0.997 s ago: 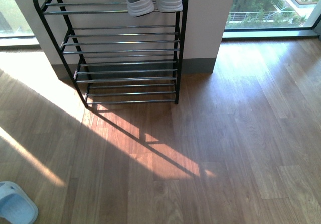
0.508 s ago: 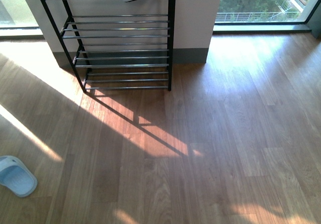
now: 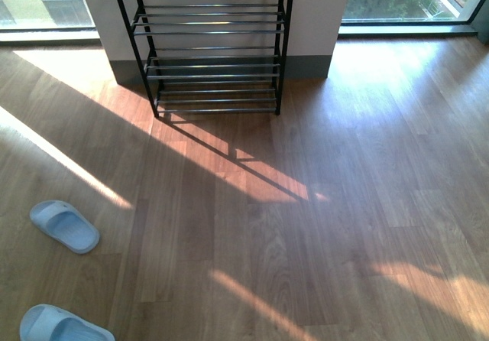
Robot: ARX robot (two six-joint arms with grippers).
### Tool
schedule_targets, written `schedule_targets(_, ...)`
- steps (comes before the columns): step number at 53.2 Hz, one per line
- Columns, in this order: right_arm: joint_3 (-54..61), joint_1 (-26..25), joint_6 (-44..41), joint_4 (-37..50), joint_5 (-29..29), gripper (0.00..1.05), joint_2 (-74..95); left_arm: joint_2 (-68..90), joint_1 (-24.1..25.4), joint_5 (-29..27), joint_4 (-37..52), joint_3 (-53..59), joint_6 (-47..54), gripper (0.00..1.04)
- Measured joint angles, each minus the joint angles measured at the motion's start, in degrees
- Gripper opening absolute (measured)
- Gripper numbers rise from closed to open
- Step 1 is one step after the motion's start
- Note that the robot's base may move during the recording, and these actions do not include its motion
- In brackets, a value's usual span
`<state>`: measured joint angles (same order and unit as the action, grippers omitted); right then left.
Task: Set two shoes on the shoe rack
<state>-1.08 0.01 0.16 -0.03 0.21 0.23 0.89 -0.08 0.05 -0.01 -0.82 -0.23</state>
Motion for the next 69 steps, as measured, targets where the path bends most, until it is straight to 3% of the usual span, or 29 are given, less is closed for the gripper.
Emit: schedule_targets(69,0.0,-0.1,0.0,0.0,-0.3,0.96,-0.1,0.0,0.0,-0.1,0.0,0.0,0.0,0.95)
